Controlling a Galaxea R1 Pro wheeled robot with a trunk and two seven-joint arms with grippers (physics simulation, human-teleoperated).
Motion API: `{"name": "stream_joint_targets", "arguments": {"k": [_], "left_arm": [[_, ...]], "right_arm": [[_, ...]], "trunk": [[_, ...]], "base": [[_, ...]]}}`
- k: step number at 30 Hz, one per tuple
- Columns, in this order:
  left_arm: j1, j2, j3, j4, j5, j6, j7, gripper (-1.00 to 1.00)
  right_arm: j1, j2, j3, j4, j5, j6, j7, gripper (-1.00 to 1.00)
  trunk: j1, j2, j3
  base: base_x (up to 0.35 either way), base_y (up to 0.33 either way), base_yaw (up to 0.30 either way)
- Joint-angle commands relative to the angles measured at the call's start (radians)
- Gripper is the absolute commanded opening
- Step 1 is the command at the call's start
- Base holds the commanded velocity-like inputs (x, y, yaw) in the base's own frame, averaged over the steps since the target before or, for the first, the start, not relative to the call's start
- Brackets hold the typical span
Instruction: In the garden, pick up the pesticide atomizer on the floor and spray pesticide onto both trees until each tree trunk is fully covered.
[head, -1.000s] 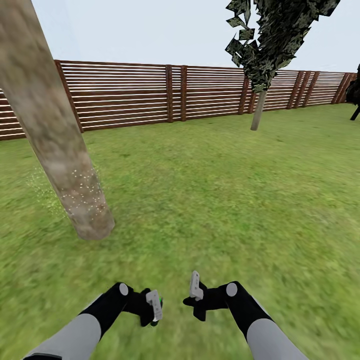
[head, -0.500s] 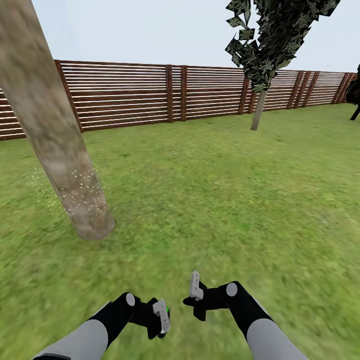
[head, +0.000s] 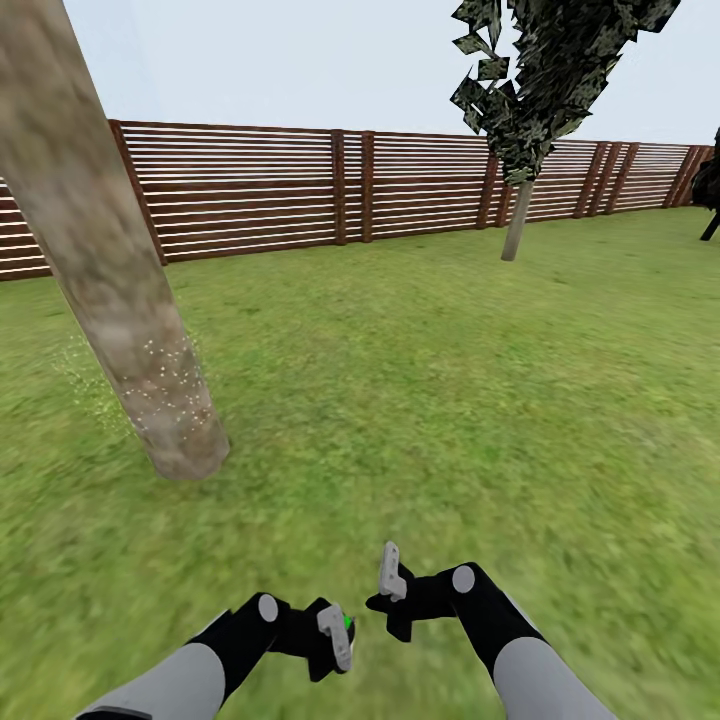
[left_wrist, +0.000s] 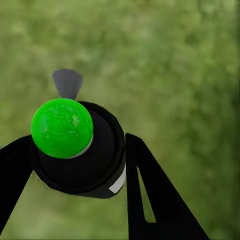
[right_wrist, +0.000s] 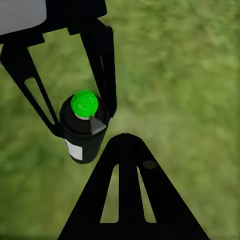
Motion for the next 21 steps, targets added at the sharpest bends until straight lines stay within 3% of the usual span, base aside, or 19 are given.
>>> {"name": "stream_joint_targets", "arguments": {"k": [1,4,7,21], "left_arm": [[0.000,-0.002,-0.003,-0.001,-0.004,-0.005,0.000,-1.00],[0.000,-0.006,0.000,-0.003,0.000,-0.005,0.001,-1.00],[0.000,-0.010,0.001,-0.003,0.056,-0.006,0.005,-1.00],[0.000,-0.013,0.004,-0.003,0.094,-0.006,0.006,-1.00]], "right_arm": [[-0.001,0.002,-0.008,-0.001,0.008,-0.004,0.005,-1.00],[-0.001,0.002,-0.008,-0.001,0.008,-0.004,0.005,-1.00],[-0.001,0.002,-0.008,-0.001,0.008,-0.004,0.005,-1.00],[-0.001,0.002,-0.008,-0.001,0.006,-0.006,0.007,-1.00]], "trunk": [[0.000,0.000,-0.001],[0.000,0.000,-0.001],[0.000,0.000,-0.001],[0.000,0.000,-0.001]], "base": [[0.000,0.000,0.000],[0.000,0.000,0.000],[0.000,0.000,0.000],[0.000,0.000,0.000]]}}
